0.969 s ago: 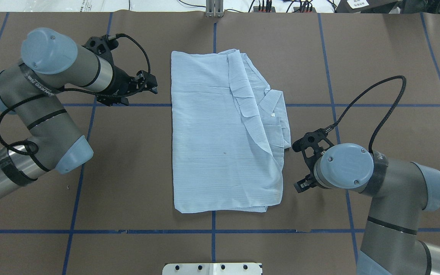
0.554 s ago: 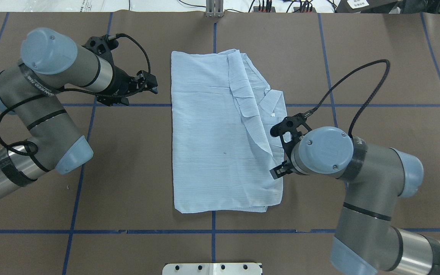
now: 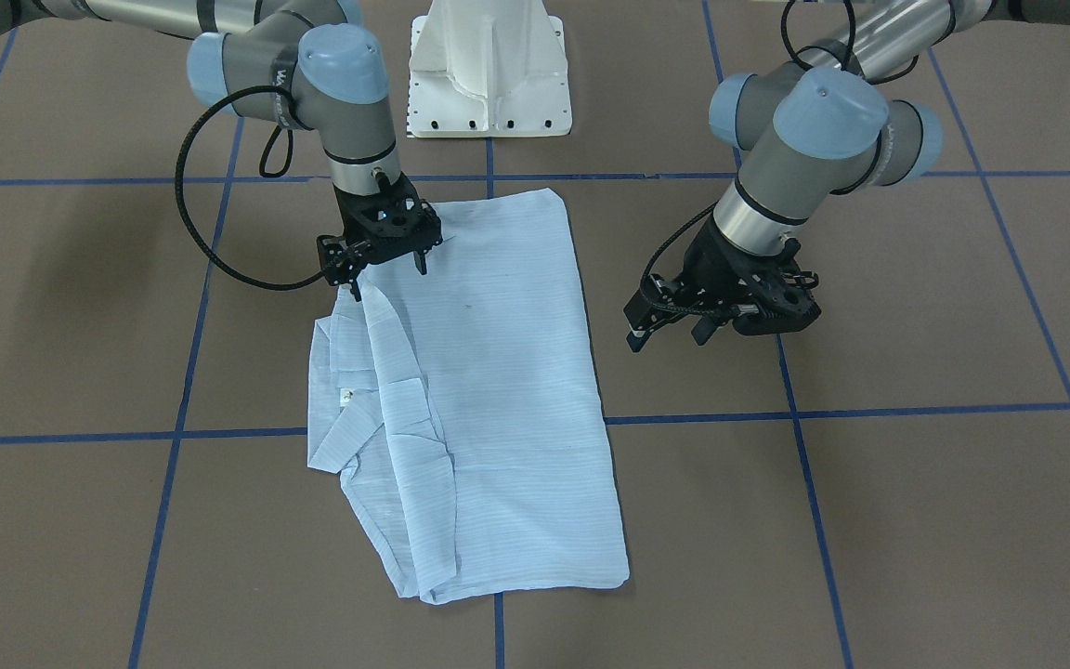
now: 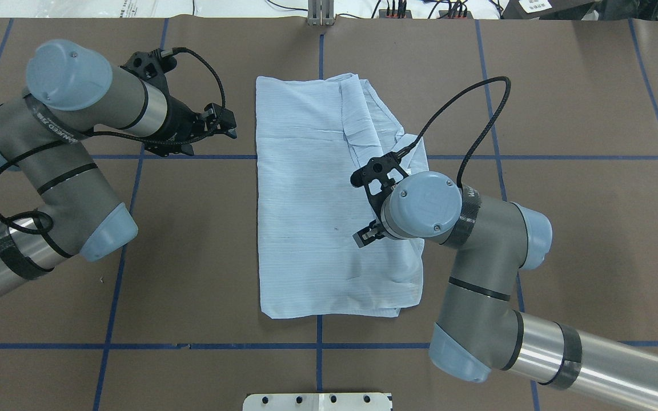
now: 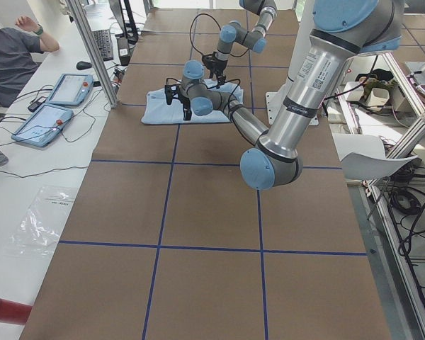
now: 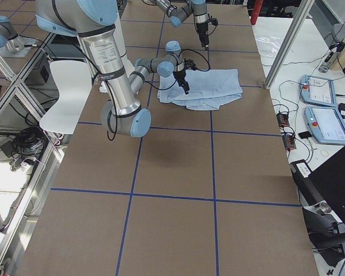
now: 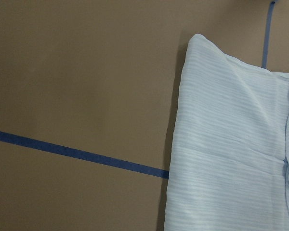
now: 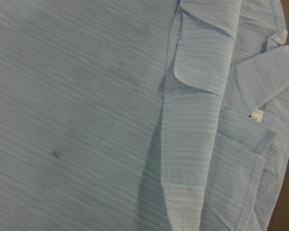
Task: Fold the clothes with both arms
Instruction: 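Move the right gripper back over the shirt's middle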
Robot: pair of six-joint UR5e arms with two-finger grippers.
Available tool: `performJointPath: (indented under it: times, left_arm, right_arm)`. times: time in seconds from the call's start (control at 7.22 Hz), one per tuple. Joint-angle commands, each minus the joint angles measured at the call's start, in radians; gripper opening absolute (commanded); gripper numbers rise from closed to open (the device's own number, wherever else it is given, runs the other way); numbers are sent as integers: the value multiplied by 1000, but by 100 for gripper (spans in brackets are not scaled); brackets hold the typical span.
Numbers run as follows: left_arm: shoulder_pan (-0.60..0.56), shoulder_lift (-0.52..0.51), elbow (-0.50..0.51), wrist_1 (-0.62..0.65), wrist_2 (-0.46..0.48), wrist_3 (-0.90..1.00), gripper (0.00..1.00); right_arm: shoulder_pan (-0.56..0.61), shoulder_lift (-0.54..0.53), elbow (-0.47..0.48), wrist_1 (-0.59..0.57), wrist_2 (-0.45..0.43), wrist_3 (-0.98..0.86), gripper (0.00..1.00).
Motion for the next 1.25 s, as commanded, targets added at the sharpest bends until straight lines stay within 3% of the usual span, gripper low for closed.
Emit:
performJointPath:
  times: [0.0, 1.11]
  left_arm:
    - [-4, -2, -14, 0, 2, 5, 100]
    - [-6, -14, -47, 0, 2, 7, 100]
  right_arm:
    - [-7, 2, -57, 29, 1, -16, 100]
    - [34, -22, -70, 19, 21, -79, 100]
